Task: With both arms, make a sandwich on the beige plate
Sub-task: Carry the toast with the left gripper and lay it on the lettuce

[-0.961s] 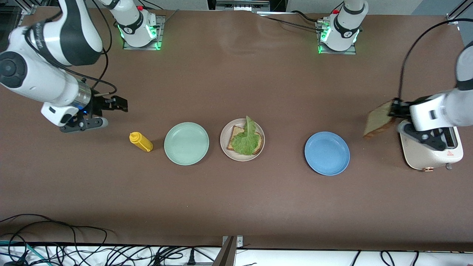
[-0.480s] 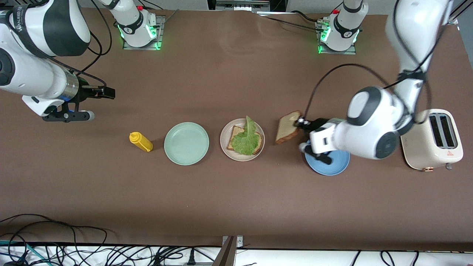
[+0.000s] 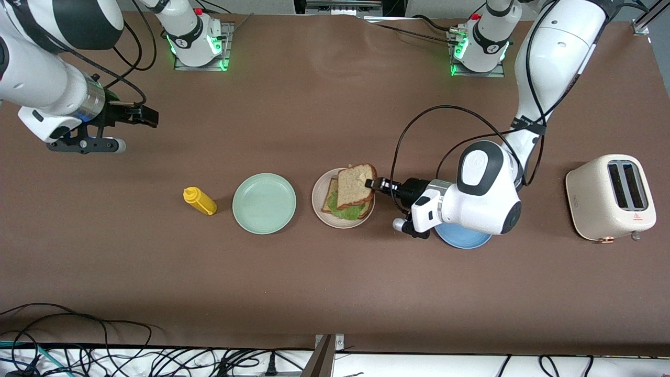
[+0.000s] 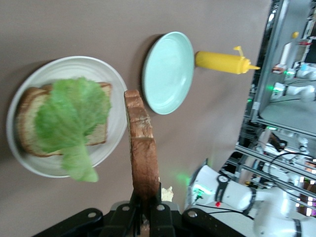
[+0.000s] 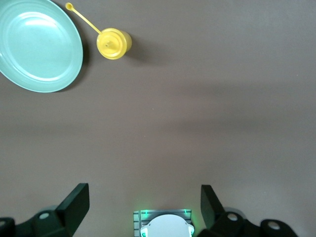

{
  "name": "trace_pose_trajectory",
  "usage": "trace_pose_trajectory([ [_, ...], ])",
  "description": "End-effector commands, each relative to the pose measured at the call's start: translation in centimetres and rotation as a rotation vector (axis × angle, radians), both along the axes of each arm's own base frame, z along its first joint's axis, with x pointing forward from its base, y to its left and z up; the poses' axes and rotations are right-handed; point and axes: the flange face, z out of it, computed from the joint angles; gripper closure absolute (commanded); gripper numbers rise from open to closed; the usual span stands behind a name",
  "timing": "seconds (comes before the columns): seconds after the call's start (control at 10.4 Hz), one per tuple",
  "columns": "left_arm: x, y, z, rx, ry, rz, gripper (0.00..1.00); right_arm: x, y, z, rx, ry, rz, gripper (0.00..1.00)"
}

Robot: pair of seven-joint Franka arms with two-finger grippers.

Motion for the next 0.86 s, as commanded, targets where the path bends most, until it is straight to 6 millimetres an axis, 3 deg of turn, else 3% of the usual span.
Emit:
trace_pose_trajectory([
  [0.0, -0.4, -1.4, -4.4, -0.102, 0.003, -0.038, 1.0, -0.9, -0.8, 0.6, -0.016, -0.022, -0.015, 0.0],
  [0.19, -1.1, -1.7, -9.1, -0.185, -0.031, -0.089, 1.0, -1.1, -0.8, 0.8, -0.016, -0.022, -0.011, 0.0],
  [0.29, -1.3, -1.7, -10.3, -0.209, -0.052, -0.108, 1.0, -0.9, -0.7, 1.0, -0.013, -0.034, -0.006, 0.0],
  [0.67, -1.7, -1.3, -13.1, -0.223, -0.05, -0.122, 1.0, -0.8, -0.9, 1.2, -0.012, -0.039, -0.004, 0.0],
  [0.77, -1.6, -1.2, -13.2, -0.22, -0.051, -0.121, 0.68, -0.7, -1.6, 1.4, -0.009, -0.042, -0.014, 0.0],
])
